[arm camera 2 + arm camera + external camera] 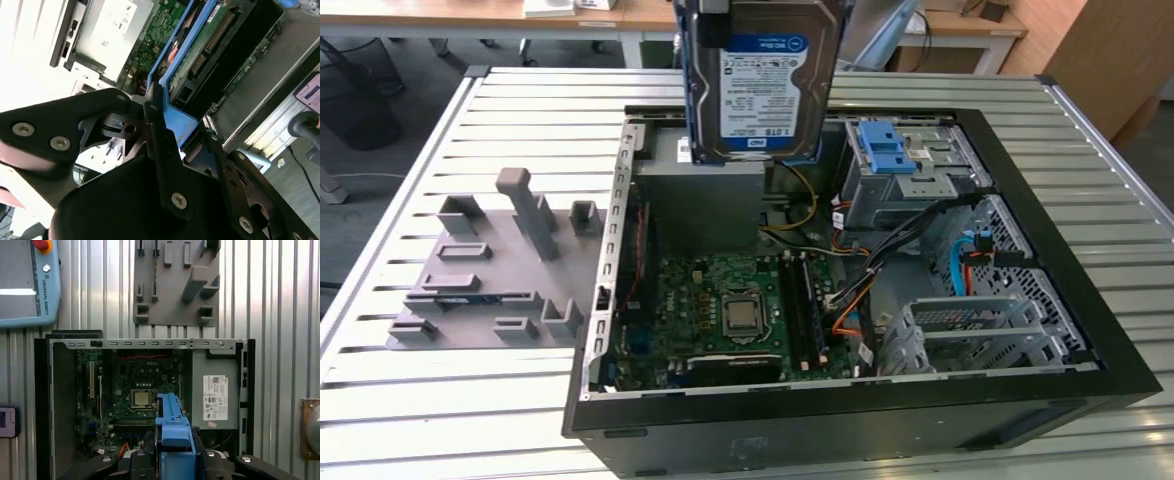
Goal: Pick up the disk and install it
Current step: 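Pick up the disk, then insert the disk into the insertion slot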
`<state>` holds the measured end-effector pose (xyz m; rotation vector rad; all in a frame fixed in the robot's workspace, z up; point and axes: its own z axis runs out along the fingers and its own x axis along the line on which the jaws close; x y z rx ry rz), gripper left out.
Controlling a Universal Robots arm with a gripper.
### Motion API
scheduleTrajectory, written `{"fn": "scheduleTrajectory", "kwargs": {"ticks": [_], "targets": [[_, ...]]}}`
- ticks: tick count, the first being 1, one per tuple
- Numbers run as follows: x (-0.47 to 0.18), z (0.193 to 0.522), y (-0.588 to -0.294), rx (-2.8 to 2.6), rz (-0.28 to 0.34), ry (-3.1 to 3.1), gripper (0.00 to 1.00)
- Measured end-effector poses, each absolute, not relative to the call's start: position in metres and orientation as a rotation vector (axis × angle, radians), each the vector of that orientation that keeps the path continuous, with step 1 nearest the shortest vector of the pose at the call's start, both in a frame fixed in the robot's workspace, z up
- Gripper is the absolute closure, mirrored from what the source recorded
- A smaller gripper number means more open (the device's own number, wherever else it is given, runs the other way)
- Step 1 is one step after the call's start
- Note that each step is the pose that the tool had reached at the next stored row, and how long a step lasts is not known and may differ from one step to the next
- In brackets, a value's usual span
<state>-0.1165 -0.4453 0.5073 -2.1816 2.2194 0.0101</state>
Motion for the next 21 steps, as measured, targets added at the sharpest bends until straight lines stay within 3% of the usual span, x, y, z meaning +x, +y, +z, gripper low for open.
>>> {"fn": "scheduleTrajectory", "kwargs": {"ticks": [21], "targets": [[-0.100, 0.505, -0.447, -2.182, 0.010, 2.220, 0.64]]}}
